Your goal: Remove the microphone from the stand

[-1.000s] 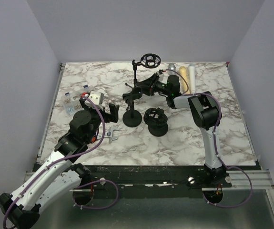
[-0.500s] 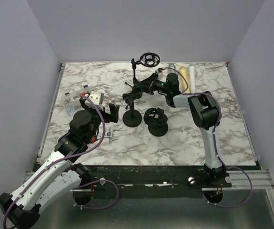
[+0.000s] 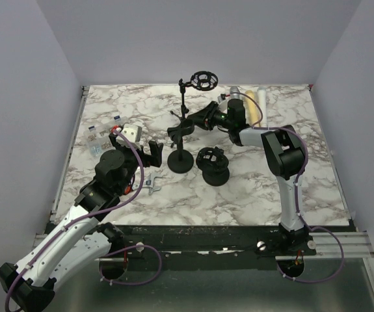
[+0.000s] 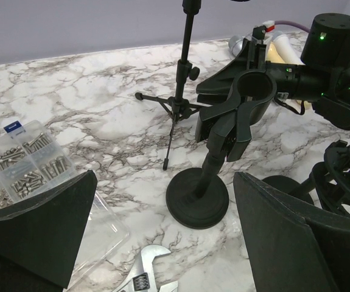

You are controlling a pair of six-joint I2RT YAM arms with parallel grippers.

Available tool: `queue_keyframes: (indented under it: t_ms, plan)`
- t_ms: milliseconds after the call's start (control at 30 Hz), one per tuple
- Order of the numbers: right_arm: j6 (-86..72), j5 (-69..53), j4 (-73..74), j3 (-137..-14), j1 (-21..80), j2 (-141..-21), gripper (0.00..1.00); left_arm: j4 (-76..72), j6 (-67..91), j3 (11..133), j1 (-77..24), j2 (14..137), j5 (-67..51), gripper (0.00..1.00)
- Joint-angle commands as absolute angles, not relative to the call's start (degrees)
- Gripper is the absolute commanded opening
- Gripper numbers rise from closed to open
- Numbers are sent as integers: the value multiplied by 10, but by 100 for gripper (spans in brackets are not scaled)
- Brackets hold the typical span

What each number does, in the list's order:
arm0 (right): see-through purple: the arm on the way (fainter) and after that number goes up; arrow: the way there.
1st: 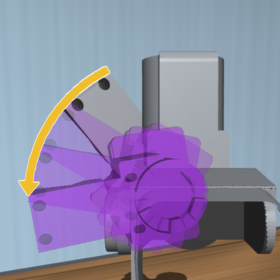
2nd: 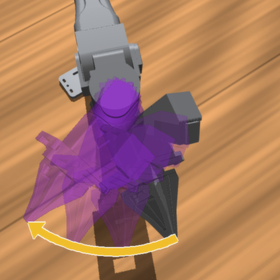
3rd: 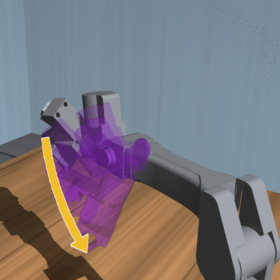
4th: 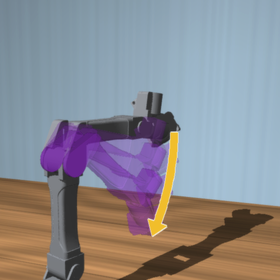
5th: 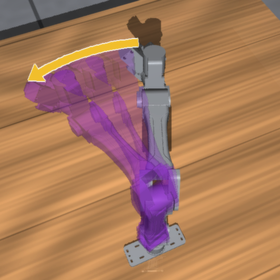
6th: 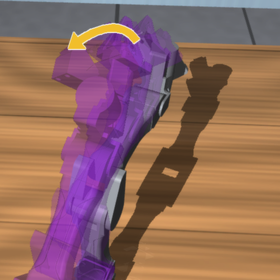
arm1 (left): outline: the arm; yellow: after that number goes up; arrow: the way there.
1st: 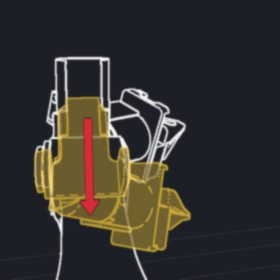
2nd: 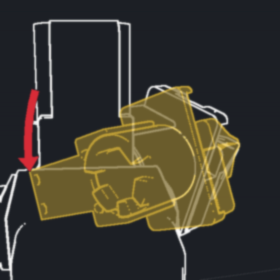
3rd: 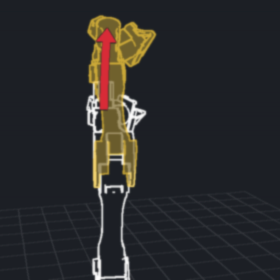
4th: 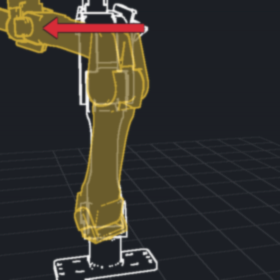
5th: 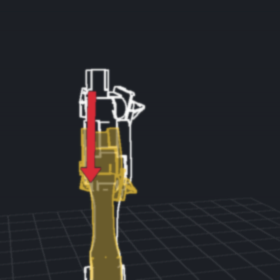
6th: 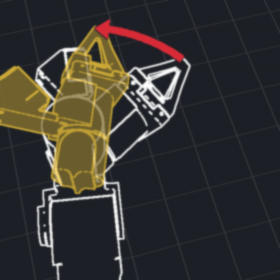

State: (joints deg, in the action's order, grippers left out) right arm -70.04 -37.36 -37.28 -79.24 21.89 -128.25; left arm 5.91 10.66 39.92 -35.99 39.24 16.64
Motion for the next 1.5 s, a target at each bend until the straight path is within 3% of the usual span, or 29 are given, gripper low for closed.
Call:
queue_keyframes:
  t_ms: [0, 167, 567, 1000, 1233, 1467]
  plan:
    - [-769, -381, -470, -766, 218, -1263, 42, 47, 111, 404, -356, 396, 152, 99]
    - [-804, -347, -508, -748, 222, -1262, 60, 47, 112, 403, -355, 393, 150, 99]
    - [-830, -319, -512, -783, 237, -1279, 60, 49, 113, 403, -354, 388, 150, 99]
    - [-814, -292, -481, -795, 240, -1288, 38, 50, 114, 402, -354, 382, 148, 99]
    - [-726, -244, -399, -791, 249, -1259, 1, 50, 114, 401, -354, 381, 149, 99]
    - [-550, -105, -284, -793, 288, -1220, 1, 50, 116, 401, -354, 381, 148, 99]
